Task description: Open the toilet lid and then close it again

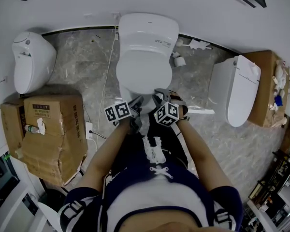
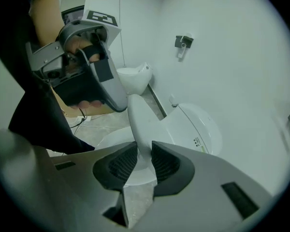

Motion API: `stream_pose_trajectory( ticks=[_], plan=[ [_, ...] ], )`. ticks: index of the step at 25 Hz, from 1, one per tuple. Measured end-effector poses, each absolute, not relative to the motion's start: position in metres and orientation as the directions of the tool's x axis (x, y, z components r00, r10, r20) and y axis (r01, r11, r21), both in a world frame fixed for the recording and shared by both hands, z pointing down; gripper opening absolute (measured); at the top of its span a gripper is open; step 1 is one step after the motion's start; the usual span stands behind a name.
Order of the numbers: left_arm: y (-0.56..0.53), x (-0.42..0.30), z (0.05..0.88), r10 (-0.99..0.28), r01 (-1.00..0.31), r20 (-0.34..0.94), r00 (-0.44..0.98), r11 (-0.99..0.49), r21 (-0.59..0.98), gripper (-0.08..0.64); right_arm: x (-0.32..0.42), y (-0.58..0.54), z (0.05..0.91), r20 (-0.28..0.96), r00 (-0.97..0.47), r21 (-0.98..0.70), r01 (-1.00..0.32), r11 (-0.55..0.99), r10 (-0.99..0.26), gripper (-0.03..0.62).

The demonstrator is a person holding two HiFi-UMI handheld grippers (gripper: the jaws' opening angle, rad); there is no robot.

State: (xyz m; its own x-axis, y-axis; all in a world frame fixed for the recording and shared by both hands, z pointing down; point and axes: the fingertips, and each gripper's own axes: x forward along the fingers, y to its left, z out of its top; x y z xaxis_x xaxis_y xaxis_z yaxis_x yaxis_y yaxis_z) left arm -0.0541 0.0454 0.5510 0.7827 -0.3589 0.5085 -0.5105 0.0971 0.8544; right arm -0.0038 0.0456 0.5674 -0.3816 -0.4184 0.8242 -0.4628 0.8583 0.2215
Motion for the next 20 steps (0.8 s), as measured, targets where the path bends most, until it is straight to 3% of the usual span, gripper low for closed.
stream_pose_trajectory(
  ticks=[11, 20],
  plan=[
    [0.063, -0.061, 0.565, -0.381, -0.398, 0.450, 0.807, 0.212, 0.893, 0.008, -0.010, 0.065, 0.581, 0.840, -0.335, 0.249, -0.460, 0.852, -0.426, 0.071],
    [0.081, -0.064, 0.581, -0.321, -0.429, 0.475, 0.819, 0.206, 0.879, 0.008, -0.014, 0.084, 0.597, 0.855, -0.338, 0.224, -0.445, 0.867, -0.394, 0.077]
  ],
)
